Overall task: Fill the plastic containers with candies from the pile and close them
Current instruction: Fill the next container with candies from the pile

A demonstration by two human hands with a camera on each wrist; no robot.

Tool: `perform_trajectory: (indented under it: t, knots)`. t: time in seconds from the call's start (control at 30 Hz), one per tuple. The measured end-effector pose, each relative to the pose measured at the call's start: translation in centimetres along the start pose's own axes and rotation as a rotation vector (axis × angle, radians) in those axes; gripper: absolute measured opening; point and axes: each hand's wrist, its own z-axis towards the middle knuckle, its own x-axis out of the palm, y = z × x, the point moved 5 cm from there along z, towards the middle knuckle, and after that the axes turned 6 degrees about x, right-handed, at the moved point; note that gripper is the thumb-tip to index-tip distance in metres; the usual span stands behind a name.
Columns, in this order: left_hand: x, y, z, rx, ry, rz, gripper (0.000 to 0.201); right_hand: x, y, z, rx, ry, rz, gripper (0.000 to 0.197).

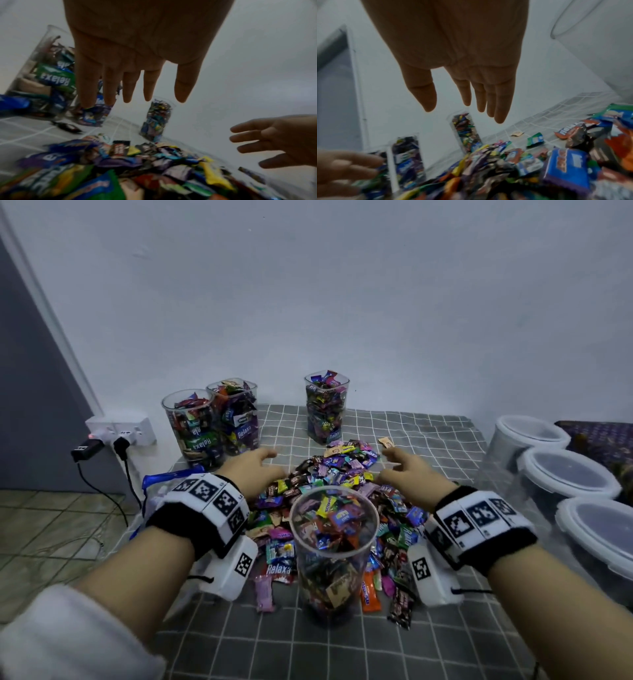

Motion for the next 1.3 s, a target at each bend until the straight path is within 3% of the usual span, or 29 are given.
perform_trajectory:
  t: [0.23, 0.43, 0.63, 0.8, 0.93, 1.07, 1.3]
  knots:
    - [2.8, 2.8, 3.9, -0.158, 0.285, 0.216, 0.077, -1.8, -1.8, 7.0, 0.186, -0.088, -0.385, 0.060]
    - [4.3, 3.7, 6.0, -0.186, 0.384, 0.295, 0.091, -2.4, -2.8, 12.1, 0.273, -0.035, -0.565, 0.072]
    - [4.6, 3.0, 7.1, -0.108, 0.406, 0.512, 0.083, -1.4, -1.1, 15.8, 0.259, 0.069, -0.584, 0.078]
    - [4.6, 3.2, 7.3, -0.075, 0.383, 0.535, 0.077, 1.5, 0.0, 18.1, 0.267, 0.142, -0.529, 0.092]
    - [4.7, 3.4, 7.7, -0.072, 0.383, 0.551, 0.076, 4.1, 2.5, 18.6, 0.173, 0.230, -0.543, 0.081]
    - [4.6, 3.3, 7.7, -0.068, 0.380, 0.568, 0.079, 5.7, 4.0, 17.9, 0.098, 0.355, -0.704, 0.071]
    - [3.6, 4.0, 7.3, -0.101, 0.282, 0.450, 0.084, 6.8, 4.6, 15.1, 0.018, 0.360, -0.930, 0.062]
